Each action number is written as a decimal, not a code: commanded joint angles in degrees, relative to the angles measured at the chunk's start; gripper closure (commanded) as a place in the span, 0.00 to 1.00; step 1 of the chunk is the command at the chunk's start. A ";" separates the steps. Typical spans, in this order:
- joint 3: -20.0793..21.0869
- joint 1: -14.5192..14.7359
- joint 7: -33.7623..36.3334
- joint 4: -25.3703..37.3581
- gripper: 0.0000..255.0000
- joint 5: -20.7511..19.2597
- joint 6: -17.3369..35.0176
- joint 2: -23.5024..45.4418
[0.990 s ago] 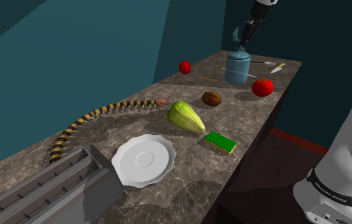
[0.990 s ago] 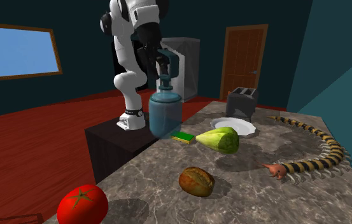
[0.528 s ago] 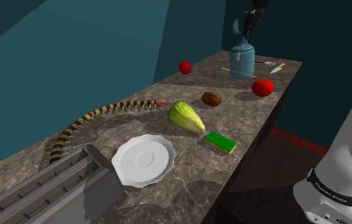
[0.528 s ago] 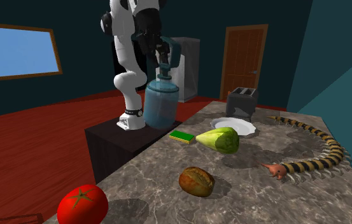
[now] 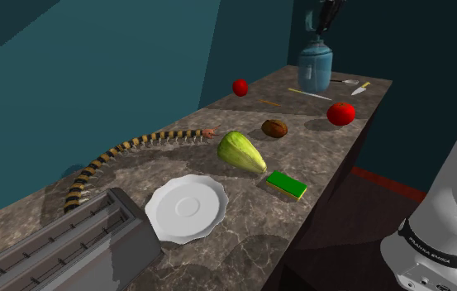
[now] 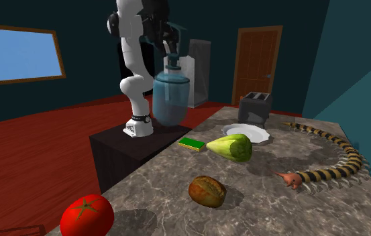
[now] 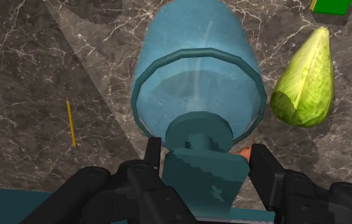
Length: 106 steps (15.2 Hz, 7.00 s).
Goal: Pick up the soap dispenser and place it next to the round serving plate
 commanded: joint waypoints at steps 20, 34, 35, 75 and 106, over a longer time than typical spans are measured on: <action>-3.99 -2.51 -2.30 27.75 1.00 8.35 -19.43 11.40; 6.05 7.68 14.16 9.93 1.00 1.19 -1.45 8.08; 6.54 8.18 15.08 9.43 1.00 1.15 -0.46 8.53; 17.52 16.22 37.19 36.60 1.00 8.08 15.37 52.33; 16.92 17.71 37.13 30.97 0.00 7.39 16.51 47.91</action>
